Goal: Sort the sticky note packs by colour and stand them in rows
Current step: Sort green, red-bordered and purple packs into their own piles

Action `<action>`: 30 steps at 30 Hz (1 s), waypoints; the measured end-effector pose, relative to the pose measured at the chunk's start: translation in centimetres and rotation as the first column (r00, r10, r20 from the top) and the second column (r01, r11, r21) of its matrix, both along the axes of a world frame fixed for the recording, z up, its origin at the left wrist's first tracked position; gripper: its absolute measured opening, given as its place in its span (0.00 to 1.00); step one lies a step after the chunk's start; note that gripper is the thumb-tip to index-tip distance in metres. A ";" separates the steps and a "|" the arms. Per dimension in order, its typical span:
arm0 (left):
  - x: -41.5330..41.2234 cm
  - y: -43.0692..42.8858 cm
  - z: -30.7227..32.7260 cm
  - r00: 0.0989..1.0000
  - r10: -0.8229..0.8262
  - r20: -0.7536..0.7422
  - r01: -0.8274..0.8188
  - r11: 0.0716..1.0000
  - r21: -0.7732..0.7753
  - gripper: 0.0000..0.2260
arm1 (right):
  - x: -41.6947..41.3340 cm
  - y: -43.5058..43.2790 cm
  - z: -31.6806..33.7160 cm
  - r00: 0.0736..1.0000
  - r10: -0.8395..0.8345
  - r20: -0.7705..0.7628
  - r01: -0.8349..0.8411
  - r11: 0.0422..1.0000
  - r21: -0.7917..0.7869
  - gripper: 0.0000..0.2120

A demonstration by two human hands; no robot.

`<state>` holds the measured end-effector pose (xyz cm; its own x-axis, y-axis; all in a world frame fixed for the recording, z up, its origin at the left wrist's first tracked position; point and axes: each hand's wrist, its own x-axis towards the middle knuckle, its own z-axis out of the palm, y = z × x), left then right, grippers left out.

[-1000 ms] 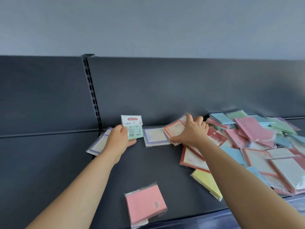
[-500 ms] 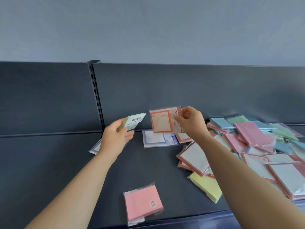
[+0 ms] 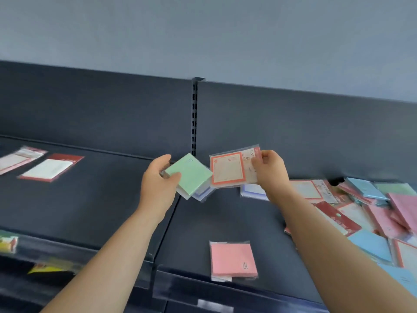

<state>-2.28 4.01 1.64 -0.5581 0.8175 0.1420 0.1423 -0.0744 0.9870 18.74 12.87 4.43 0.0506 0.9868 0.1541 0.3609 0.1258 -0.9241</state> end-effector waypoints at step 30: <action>-42.5 -19.3 0.1 0.901 0.411 0.137 -0.405 0.911 -0.076 0.05 | -45.6 -12.0 -1.5 0.908 0.389 -0.158 -0.411 0.900 -0.143 0.13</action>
<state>-44.81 -15.26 1.71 -0.8558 0.5173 0.0012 0.0037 0.0039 1.0000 -26.88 0.85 2.93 -0.3461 0.9382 0.0015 0.1958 0.0738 -0.9779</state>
